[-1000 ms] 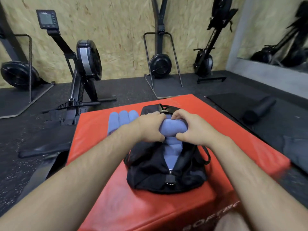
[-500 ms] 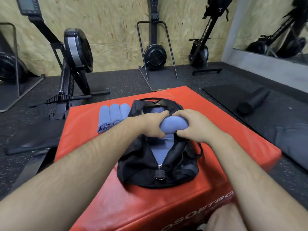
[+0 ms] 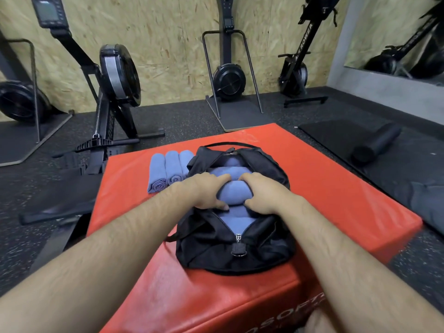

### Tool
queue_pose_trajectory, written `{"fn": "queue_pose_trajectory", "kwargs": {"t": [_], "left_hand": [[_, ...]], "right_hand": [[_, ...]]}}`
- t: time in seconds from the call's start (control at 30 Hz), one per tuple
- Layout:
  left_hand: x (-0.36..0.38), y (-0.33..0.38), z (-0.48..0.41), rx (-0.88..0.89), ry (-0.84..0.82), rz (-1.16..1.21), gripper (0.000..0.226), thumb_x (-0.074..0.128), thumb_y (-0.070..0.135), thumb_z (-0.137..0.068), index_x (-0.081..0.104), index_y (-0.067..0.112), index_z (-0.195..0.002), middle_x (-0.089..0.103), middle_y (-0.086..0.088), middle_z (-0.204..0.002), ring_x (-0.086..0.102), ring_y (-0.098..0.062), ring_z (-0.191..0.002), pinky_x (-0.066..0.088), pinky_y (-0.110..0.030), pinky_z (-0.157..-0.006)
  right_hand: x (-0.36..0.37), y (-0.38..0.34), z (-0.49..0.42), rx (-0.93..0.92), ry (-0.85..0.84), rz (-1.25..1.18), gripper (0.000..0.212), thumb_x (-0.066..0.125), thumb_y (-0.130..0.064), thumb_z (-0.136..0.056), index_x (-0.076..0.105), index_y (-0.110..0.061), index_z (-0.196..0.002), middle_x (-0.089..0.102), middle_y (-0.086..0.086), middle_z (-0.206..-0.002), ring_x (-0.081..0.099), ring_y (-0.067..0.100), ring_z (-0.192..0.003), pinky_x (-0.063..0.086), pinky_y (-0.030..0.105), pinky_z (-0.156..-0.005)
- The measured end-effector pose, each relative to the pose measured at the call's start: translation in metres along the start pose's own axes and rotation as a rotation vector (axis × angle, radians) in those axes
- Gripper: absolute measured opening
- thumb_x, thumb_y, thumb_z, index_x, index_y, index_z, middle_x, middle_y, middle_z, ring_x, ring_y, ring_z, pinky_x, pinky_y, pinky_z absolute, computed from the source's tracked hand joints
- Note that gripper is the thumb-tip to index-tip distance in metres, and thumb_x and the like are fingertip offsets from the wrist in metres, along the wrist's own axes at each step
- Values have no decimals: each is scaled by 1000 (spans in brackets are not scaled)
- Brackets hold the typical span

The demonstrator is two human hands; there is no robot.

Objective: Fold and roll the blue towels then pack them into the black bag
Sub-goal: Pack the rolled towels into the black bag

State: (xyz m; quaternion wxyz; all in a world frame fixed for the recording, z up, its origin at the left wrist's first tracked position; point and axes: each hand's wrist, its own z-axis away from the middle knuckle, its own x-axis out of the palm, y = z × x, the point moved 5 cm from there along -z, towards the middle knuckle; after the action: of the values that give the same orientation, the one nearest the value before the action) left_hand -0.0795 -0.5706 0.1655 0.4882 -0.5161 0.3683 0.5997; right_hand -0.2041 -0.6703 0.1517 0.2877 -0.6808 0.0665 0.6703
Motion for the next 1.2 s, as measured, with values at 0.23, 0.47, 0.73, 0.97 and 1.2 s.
{"fn": "queue_pose_trajectory", "kwargs": {"t": [0.23, 0.47, 0.73, 0.97, 1.2], "left_hand": [[10, 5, -7, 75, 293, -108, 64, 57, 56, -92, 55, 2, -128, 26, -18, -155, 25, -37, -140, 27, -49, -115], [28, 3, -33, -23, 155, 19, 80, 43, 33, -99, -1, 1, -157, -9, -17, -166, -9, -29, -154, -5, -39, -124], [46, -4, -37, -48, 116, 104, 79, 40, 37, -104, -7, 2, -157, -13, -18, -165, -10, -28, -154, -5, -36, -124], [-5, -5, 29, 74, 568, 346, 57, 54, 19, -96, 39, 3, -148, 45, -13, -151, 38, -26, -141, 27, -32, -116], [-21, -80, 62, -81, 738, 276, 41, 48, 22, -88, 59, 1, -122, 63, -13, -120, 54, -32, -113, 38, -37, -100]], "right_hand": [[9, -2, -2, -43, 75, 132, 76, 49, -53, -79, 38, -17, -145, 34, 5, -145, 32, 27, -132, 41, 44, -103], [27, -6, -26, -42, 129, 180, 76, 31, -39, -94, 7, -7, -159, -4, 19, -166, -3, 30, -154, 1, 38, -125], [32, -5, -28, -35, 42, 180, 72, 36, -36, -101, 3, -12, -160, -6, 14, -167, -3, 27, -154, 0, 35, -124], [-14, -43, 5, -173, 293, 63, 64, 50, -29, -94, 33, -12, -154, 33, 4, -158, 27, 21, -146, 23, 34, -118], [-25, -131, -18, -337, 498, 177, 46, 49, -30, -87, 57, -10, -128, 59, 6, -129, 52, 30, -116, 42, 43, -96]]}}
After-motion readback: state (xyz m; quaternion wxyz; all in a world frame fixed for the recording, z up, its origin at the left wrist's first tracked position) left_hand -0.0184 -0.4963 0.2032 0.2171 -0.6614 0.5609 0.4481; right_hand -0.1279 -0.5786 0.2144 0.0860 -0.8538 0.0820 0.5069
